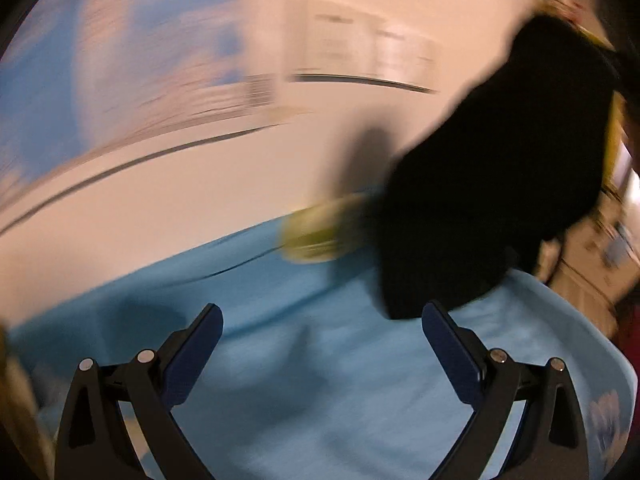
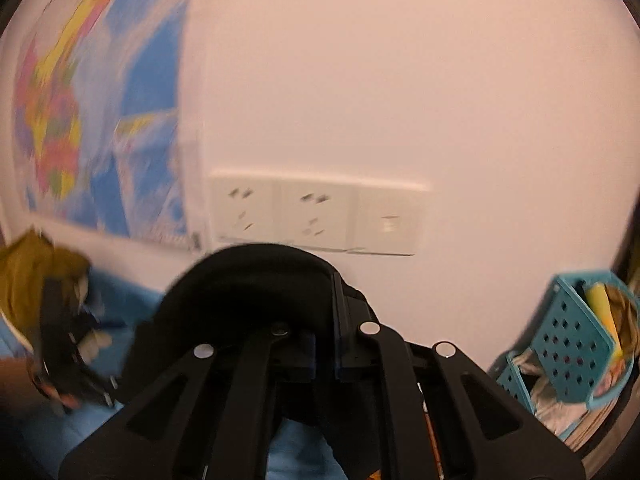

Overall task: Fold large clothes
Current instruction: 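Lift the black jacket up off the bed with both grippers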

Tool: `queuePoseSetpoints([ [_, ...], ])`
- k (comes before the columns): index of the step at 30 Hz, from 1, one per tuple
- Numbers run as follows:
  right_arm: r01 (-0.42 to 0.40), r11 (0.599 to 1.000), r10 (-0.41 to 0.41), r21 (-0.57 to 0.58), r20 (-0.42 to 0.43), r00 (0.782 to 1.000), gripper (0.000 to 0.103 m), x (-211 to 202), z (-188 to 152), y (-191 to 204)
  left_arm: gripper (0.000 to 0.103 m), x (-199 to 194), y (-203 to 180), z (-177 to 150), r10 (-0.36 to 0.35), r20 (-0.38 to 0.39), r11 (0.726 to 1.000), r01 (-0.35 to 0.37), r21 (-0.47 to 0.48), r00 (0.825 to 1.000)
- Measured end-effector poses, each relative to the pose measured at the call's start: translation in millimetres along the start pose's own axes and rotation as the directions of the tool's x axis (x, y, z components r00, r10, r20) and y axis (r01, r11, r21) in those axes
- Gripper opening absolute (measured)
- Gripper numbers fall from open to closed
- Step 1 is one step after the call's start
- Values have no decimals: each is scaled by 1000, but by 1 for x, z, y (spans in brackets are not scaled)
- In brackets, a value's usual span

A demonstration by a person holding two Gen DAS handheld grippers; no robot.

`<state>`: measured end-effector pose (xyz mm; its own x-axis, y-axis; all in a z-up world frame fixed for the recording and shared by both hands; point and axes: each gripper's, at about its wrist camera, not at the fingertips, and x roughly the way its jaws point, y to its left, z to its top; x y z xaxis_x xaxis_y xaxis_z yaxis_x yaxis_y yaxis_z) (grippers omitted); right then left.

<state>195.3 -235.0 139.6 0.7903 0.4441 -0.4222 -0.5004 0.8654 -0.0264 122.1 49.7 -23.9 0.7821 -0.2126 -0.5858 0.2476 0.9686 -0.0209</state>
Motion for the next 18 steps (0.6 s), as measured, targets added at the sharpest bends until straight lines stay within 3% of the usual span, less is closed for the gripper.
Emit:
queuePoseSetpoints([
  [2, 18, 1000, -18, 26, 24, 1000, 5, -10, 2, -10, 96, 9, -21, 2, -98, -14, 993, 99, 65, 995],
  [6, 19, 998, -20, 54, 30, 999, 5, -20, 6, -17, 96, 21, -67, -2, -189, -33, 955, 192, 227, 981],
  [9, 7, 998, -10, 61, 42, 999, 5, -29, 6, -21, 96, 45, -96, 3, -110, -39, 940, 117, 322, 993],
  [12, 3, 998, -7, 66, 62, 998, 5, -34, 9, -23, 94, 87, -100, 19, 27, -89, 955, 0, 297, 996],
  [13, 5, 998, -10, 70, 67, 998, 5, -37, 9, -25, 76, 101, -92, 28, 65, -104, 966, -36, 255, 992],
  [14, 10, 997, -16, 72, 73, 997, 5, -40, 10, -28, 45, 106, -93, 30, 59, -113, 978, -35, 206, 992],
  [15, 15, 997, -21, 75, 75, 997, 5, -43, 10, -32, 27, 109, -81, 41, 41, -124, 992, -25, 127, 991],
  [16, 30, 997, -36, 77, 77, 996, 5, -47, 11, -36, 3, 110, -73, 48, 25, -123, 996, -15, 82, 992],
  [18, 52, 995, -59, 86, 82, 995, 5, -56, 13, -45, 3, 99, -55, 74, -32, -64, 999, 29, -41, 997],
])
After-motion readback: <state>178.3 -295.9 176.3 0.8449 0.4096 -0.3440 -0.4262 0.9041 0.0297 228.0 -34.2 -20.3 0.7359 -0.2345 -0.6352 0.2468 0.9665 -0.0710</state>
